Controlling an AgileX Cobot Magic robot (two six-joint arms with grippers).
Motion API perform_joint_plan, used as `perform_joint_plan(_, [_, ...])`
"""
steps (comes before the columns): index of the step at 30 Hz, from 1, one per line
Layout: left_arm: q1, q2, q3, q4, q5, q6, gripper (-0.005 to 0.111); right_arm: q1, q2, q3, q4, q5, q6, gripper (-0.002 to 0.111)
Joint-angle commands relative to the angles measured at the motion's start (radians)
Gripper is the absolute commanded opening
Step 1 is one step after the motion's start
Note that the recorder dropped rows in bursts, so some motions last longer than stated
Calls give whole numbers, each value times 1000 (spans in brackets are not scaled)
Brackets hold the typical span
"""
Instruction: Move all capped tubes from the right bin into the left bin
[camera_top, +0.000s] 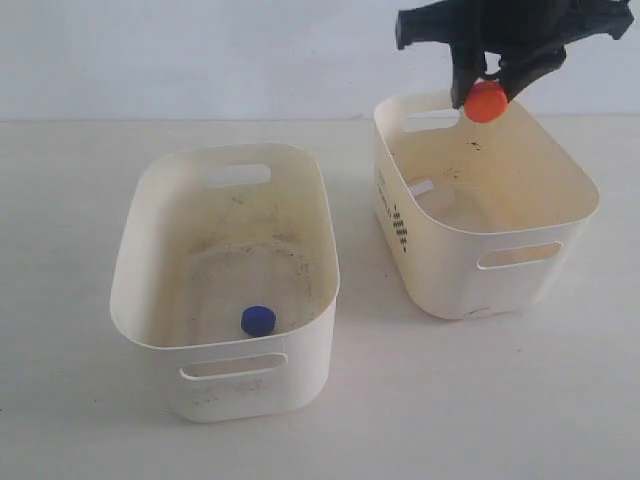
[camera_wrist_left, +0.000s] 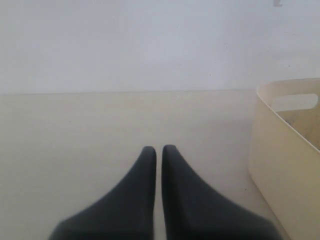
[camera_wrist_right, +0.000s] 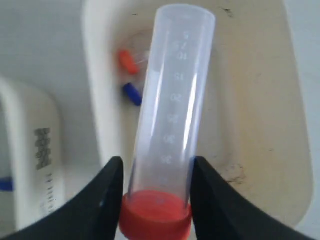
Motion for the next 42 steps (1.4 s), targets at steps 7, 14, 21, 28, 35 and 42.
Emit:
perform_joint_plan(7, [0,0,-4,-6,-6,-10,4,375,-38,0,111,-85,91,0])
perform_joint_plan(14, [0,0,-4,-6,-6,-10,4,462,89,0,107,-81,132,0])
perform_joint_plan(21, [0,0,-4,-6,-6,-10,4,462,186,0,102,-77,129,21])
perform_joint_plan(28, [0,0,-4,-6,-6,-10,4,462,223,0,81,-78,64,101])
perform_joint_plan(35, [0,0,-4,-6,-6,-10,4,459,224,-8,-189,5,33,104])
perform_joint_plan(42, [0,0,-4,-6,-6,-10,4,459,181,-28,-402,5,26,104])
